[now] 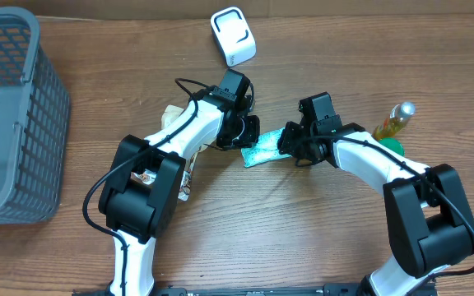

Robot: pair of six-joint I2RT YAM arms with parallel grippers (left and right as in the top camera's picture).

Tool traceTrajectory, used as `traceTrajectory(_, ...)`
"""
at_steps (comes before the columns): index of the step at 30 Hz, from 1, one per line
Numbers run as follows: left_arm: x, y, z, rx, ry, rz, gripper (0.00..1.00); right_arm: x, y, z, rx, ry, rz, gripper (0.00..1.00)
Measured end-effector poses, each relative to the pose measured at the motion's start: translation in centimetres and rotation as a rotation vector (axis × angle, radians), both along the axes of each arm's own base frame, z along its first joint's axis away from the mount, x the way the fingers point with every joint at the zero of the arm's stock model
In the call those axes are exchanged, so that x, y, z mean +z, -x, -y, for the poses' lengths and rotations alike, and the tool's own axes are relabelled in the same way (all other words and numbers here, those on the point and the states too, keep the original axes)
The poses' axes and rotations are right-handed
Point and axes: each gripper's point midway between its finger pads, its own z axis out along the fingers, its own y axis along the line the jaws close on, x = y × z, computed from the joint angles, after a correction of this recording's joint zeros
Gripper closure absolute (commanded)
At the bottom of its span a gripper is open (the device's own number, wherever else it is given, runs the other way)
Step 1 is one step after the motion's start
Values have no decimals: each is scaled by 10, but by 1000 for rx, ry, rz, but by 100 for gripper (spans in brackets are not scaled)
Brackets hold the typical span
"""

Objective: Scan the item barcode

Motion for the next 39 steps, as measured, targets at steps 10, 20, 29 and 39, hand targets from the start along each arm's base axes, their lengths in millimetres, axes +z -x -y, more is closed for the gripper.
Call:
traceTrajectory(10,6,-6,-31,22,-23,-16,96,-1,0,1,-11,0,-5,96)
traceTrajectory(20,30,-15,-25,20,25,52,96,-1,0,1,-12,2,-6,96)
traceTrajectory(29,27,13,-8,-38,18,-19,96,-2,0,1,-13,3,-6,96)
traceTrajectory(39,29,21,-1,-49,41,-47,96,-2,0,1,-13,4,-5,96)
